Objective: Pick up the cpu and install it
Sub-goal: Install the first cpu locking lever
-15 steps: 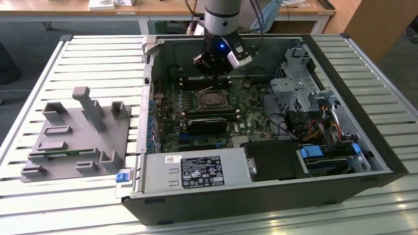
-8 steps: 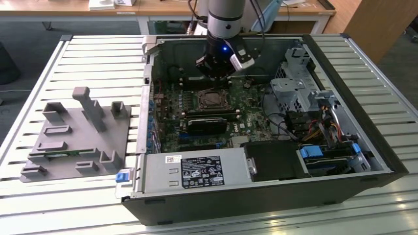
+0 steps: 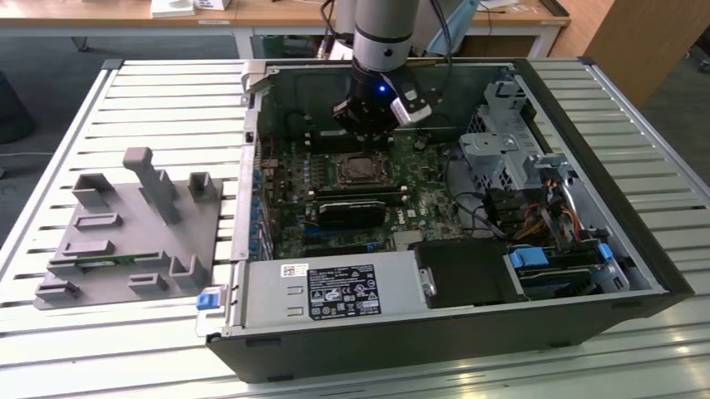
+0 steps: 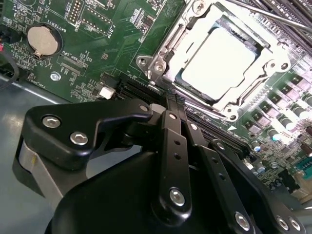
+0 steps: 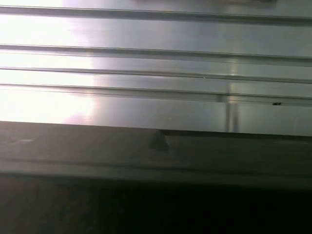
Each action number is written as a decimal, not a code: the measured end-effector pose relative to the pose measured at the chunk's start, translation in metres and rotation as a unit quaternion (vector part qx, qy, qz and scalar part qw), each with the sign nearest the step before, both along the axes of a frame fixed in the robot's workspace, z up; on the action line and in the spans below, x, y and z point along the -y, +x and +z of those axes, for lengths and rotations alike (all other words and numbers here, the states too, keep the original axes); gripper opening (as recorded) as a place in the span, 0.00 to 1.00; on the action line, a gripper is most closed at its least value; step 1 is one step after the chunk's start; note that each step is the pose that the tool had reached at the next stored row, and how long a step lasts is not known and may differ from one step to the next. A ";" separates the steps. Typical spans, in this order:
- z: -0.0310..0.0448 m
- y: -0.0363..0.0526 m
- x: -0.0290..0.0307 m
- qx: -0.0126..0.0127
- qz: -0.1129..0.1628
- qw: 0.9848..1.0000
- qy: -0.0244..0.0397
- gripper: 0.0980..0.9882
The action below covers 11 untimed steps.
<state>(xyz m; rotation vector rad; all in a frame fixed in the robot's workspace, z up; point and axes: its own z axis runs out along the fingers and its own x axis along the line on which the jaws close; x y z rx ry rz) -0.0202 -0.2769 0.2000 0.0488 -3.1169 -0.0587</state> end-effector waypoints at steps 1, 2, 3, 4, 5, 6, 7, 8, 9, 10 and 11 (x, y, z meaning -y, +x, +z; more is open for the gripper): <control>-0.0004 0.0002 0.0000 0.000 0.000 1.000 0.000 0.01; -0.0005 0.0002 0.0000 -0.001 0.000 1.000 0.000 0.01; -0.0005 0.0002 0.0000 -0.001 0.000 1.000 0.000 0.01; -0.0005 0.0002 0.0000 -0.001 0.000 1.000 0.000 0.01; 0.0001 0.0002 0.0000 -0.001 0.000 1.000 0.000 0.01; 0.0010 0.0003 0.0000 -0.001 0.000 1.000 0.000 0.01; 0.0020 0.0003 0.0000 -0.001 0.000 1.000 0.000 0.01; 0.0024 0.0003 -0.0001 -0.001 0.000 1.000 0.000 0.01; 0.0023 0.0003 -0.0001 -0.001 0.000 1.000 -0.001 0.01; 0.0023 0.0003 -0.0001 -0.001 0.000 1.000 -0.002 0.01; 0.0021 0.0002 -0.0001 -0.001 0.000 1.000 -0.005 0.01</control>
